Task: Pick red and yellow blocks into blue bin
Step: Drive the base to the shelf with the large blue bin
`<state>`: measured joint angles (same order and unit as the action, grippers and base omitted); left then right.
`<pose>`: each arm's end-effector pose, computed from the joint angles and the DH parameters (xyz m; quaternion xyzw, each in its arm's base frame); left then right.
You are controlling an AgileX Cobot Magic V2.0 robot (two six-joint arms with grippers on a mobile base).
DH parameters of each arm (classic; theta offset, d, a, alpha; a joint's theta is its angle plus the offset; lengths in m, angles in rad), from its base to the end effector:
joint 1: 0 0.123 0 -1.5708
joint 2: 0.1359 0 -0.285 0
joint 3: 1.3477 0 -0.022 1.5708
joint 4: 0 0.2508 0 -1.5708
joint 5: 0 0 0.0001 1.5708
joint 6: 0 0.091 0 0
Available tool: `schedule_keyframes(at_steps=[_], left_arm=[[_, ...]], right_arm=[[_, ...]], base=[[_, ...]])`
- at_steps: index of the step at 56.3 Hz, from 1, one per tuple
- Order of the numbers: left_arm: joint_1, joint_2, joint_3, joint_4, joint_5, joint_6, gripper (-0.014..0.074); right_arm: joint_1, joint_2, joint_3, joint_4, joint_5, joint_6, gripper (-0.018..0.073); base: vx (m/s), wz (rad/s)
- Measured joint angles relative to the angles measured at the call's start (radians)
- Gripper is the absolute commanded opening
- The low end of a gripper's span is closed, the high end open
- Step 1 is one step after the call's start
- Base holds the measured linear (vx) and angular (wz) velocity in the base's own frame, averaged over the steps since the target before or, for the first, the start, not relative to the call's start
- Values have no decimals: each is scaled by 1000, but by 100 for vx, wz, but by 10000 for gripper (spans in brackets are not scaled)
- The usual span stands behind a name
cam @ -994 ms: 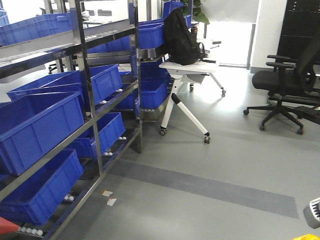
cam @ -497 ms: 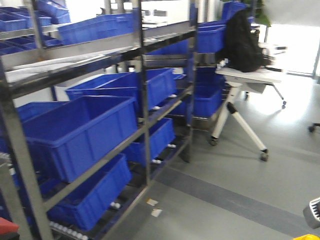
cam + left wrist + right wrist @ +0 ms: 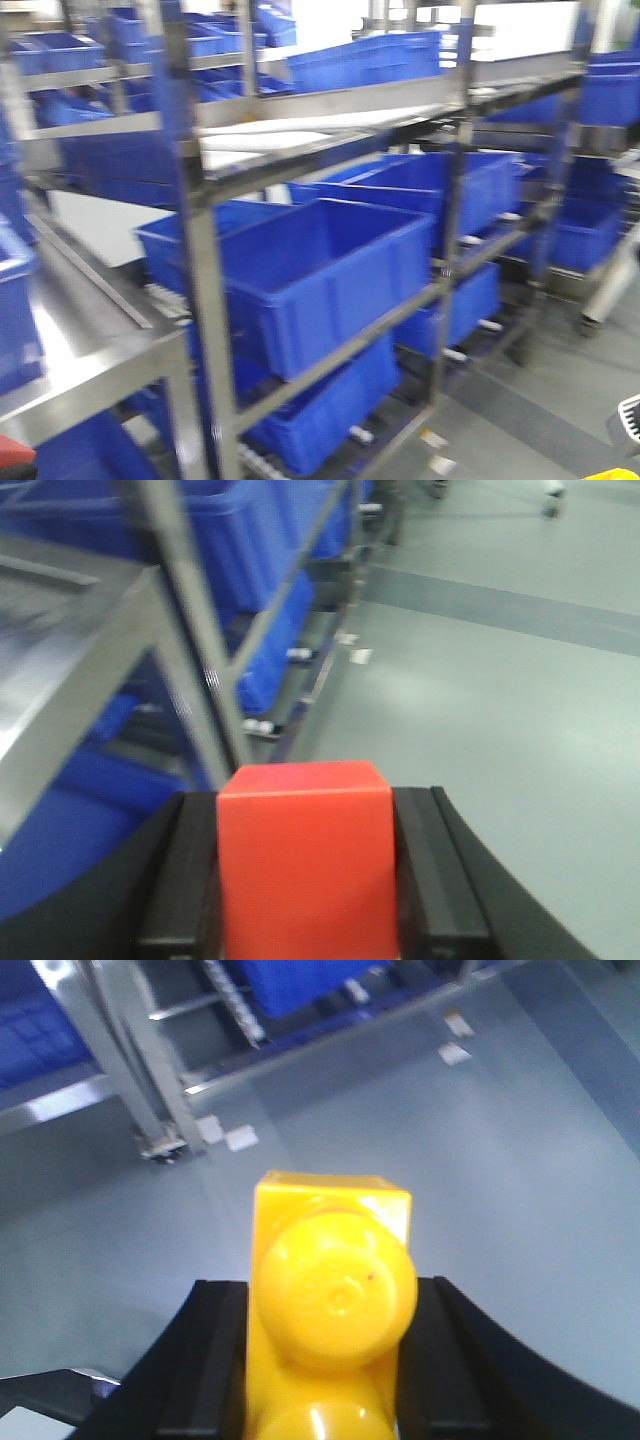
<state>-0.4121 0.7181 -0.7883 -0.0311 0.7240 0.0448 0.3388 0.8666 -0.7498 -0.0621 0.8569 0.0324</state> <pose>0.1218 -0.0553 0.3500 0.1934 0.8549 -0.1023 0.4704 0.1480 0.0476 0.3073 -0.1548 0.9288 0.0335 0.3349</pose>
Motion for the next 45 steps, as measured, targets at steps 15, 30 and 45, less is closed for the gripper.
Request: schedule_keyframes(at_steps=[15,30,45], left_arm=[[0,0,0,0,0,0,264],[0,0,0,0,0,0,264],[0,0,0,0,0,1,264]], right_arm=[[0,0,0,0,0,0,172],[0,0,0,0,0,0,172],[0,0,0,0,0,0,172]], base=[[15,61],[14,61],[11,54]])
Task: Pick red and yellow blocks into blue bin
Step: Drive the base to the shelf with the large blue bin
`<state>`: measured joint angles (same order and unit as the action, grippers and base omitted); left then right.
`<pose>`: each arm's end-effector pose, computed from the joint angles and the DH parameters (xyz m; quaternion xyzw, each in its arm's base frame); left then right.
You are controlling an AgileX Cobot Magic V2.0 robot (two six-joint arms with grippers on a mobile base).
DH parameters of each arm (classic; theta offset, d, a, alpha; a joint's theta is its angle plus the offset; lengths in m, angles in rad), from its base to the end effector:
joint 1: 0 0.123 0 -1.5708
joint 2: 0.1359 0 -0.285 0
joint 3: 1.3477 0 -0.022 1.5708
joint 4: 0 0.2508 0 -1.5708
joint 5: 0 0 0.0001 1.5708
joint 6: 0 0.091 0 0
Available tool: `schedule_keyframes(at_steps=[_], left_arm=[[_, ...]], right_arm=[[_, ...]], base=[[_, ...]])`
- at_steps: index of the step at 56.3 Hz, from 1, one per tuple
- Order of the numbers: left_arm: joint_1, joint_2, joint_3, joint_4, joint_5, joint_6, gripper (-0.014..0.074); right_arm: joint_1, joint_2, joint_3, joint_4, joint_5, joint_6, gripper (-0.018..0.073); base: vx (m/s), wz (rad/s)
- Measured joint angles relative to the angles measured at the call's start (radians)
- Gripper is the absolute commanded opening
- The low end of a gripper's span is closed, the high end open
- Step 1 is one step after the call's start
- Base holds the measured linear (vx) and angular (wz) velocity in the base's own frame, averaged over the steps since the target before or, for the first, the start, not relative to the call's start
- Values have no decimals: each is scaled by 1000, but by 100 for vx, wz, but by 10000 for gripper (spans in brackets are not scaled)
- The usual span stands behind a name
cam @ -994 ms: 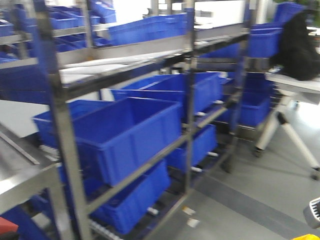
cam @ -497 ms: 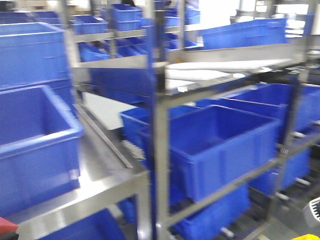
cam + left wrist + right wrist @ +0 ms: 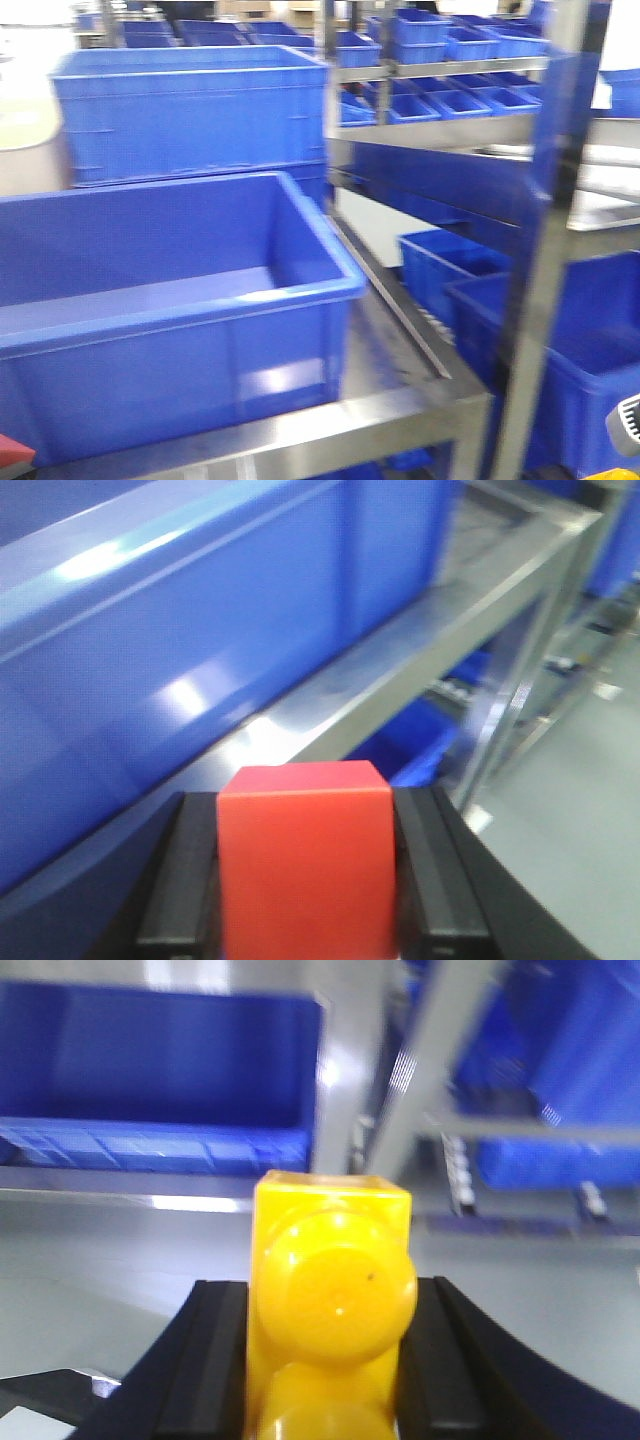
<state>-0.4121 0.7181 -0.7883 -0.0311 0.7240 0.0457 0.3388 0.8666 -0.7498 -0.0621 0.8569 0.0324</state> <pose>0.1218 -0.0553 0.3500 0.1938 0.8548 -0.1021 0.4705 0.1480 0.0476 0.3073 -0.1548 0.9288 0.0335 0.3349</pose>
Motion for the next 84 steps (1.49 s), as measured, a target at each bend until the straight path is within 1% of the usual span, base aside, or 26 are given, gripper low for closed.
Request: schedule_keyframes(at_steps=[45,84], left_arm=[[0,0,0,0,0,0,264],[0,0,0,0,0,0,264]], right_arm=[[0,0,0,0,0,0,172],[0,0,0,0,0,0,172]], base=[[5,32],[0,4]])
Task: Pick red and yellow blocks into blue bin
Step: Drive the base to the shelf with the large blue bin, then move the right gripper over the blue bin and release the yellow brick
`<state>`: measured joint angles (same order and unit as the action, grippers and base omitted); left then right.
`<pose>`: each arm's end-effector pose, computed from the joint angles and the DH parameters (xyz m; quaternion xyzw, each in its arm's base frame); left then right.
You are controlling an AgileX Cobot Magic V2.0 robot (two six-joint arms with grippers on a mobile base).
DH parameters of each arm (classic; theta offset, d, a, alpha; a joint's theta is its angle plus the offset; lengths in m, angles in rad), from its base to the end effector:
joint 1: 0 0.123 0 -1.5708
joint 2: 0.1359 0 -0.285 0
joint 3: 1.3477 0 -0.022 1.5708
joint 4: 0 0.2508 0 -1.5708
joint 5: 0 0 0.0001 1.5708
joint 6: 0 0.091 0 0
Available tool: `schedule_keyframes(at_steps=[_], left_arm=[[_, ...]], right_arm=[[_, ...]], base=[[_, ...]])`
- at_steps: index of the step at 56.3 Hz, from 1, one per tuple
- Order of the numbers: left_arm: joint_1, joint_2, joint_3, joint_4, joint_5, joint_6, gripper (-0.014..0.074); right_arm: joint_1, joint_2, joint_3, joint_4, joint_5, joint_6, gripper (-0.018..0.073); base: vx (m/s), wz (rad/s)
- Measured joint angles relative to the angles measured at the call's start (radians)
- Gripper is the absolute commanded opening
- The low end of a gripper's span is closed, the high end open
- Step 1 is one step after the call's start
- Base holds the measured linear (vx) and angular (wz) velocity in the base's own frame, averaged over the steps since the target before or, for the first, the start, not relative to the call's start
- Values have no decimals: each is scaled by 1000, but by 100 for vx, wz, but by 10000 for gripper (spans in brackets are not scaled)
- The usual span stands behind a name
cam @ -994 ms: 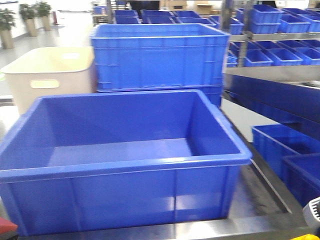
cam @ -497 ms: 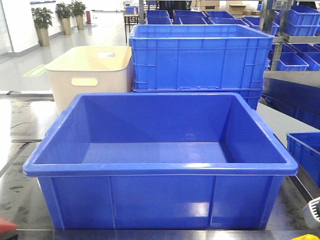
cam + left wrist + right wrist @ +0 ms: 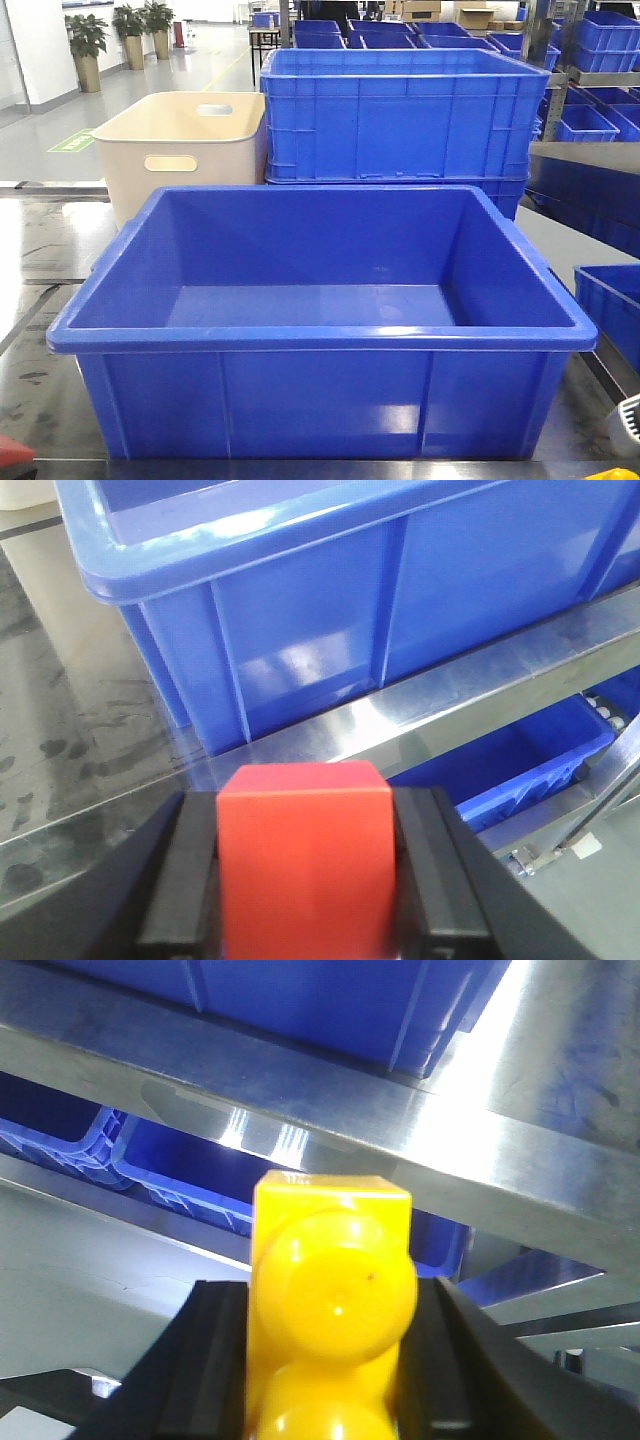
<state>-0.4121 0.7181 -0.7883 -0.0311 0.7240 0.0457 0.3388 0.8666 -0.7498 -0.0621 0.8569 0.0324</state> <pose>0.1218 -0.0553 0.3500 0.1938 0.8548 -0.1021 0.4705 0.1480 0.0476 0.3073 -0.1548 0.9288 0.0335 0.3349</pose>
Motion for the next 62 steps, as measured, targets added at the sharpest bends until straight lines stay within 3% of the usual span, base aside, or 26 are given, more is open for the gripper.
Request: schedule_keyframes(at_steps=[13,54,62], left_arm=[[0,0,0,0,0,0,264],[0,0,0,0,0,0,264],[0,0,0,0,0,0,264]], right_arm=[[0,0,0,-51,-63,0,172],[0,0,0,-40,-56,0,172],[0,-3,-50,-1,-56,0,172]], base=[[0,0],[0,0],[0,0]])
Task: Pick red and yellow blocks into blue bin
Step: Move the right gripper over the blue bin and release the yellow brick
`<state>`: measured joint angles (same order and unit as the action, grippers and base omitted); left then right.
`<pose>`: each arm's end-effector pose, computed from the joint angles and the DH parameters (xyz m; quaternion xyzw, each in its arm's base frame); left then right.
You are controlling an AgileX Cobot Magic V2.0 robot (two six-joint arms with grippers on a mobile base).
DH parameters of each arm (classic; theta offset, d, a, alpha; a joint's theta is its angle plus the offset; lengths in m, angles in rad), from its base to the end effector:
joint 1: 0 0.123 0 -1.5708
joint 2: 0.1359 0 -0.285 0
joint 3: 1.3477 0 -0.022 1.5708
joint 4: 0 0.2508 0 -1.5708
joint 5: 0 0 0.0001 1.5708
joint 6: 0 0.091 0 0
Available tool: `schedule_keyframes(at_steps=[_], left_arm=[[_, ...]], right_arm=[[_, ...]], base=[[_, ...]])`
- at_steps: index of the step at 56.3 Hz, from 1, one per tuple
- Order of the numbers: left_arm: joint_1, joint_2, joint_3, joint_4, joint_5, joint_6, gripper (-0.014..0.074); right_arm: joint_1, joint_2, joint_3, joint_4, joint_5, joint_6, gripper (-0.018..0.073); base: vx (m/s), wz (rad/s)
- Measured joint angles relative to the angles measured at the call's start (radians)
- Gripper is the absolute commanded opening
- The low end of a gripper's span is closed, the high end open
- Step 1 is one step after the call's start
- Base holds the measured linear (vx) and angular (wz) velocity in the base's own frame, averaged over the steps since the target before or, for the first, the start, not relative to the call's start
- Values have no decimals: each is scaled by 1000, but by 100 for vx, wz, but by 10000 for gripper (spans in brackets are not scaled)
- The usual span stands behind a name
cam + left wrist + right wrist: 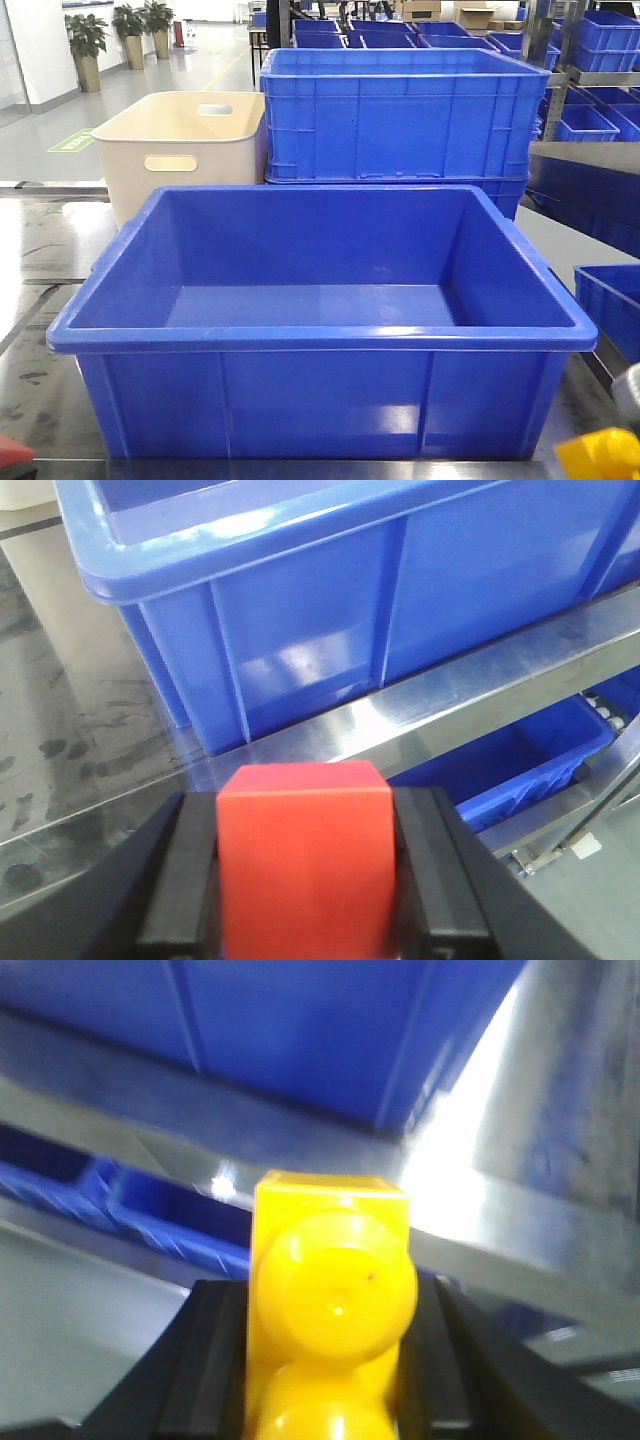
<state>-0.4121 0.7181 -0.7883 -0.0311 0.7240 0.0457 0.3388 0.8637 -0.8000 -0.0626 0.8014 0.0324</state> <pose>0.1218 -0.0553 0.3500 0.1938 0.8548 -0.1021 0.4705 0.1531 0.0496 0.3268 -0.1520 0.9094 0.0426 0.3847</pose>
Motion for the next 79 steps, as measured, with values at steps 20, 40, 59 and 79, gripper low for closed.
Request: schedule_keyframes(at_steps=[20,40,59,79], left_arm=[[0,0,0,0,0,0,264],[0,0,0,0,0,0,264],[0,0,0,0,0,0,264],[0,0,0,0,0,0,264]], right_arm=[[0,119,-383,97,4,-117,176],[0,606,-796,34,9,-123,193],[0,923,-964,30,19,-123,336],[0,942,-970,30,22,-123,608]], base=[[0,0],[0,0],[0,0],[0,0]])
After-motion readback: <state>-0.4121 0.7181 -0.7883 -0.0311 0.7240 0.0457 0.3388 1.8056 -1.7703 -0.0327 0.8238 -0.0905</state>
